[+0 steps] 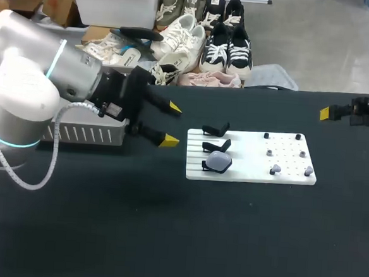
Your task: Pick up each earbud case from the left stands, insert the matching earbuds, close the lid, and place the case in the box.
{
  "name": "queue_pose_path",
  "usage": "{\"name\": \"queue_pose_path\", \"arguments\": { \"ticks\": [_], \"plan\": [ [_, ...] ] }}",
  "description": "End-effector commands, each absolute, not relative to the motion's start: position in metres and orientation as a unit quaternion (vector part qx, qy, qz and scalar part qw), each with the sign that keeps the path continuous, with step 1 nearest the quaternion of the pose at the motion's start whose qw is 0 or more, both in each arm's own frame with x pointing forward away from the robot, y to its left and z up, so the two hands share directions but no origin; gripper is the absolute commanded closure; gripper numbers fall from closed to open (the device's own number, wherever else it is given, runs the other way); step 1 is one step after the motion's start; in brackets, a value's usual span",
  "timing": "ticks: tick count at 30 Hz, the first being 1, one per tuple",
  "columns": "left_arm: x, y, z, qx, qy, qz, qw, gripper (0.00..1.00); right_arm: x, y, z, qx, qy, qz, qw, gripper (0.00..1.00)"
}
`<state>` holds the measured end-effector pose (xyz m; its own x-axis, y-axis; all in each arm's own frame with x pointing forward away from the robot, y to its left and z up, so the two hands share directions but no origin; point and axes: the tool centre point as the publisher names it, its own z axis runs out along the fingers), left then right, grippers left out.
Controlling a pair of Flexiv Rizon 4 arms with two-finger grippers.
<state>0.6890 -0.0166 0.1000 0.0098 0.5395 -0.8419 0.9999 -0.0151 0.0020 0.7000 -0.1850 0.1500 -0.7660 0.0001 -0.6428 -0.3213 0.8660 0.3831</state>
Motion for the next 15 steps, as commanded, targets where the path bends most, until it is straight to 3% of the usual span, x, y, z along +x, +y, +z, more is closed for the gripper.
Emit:
{"name": "queue_pose_path", "arguments": {
  "ticks": [1, 15],
  "plan": [
    [0.693, -0.031, 0.088, 0.628, 0.607, -0.361, 0.325, 0.0, 0.7, -0.185, 0.15, -0.088, 0.908, 0.243, 0.33, 0.0],
    [0.672, -0.044, 0.056, 0.609, 0.613, -0.356, 0.356, 0.0, 0.7, -0.185, 0.15, -0.088, 0.908, 0.243, 0.33, 0.0]
  ]
}}
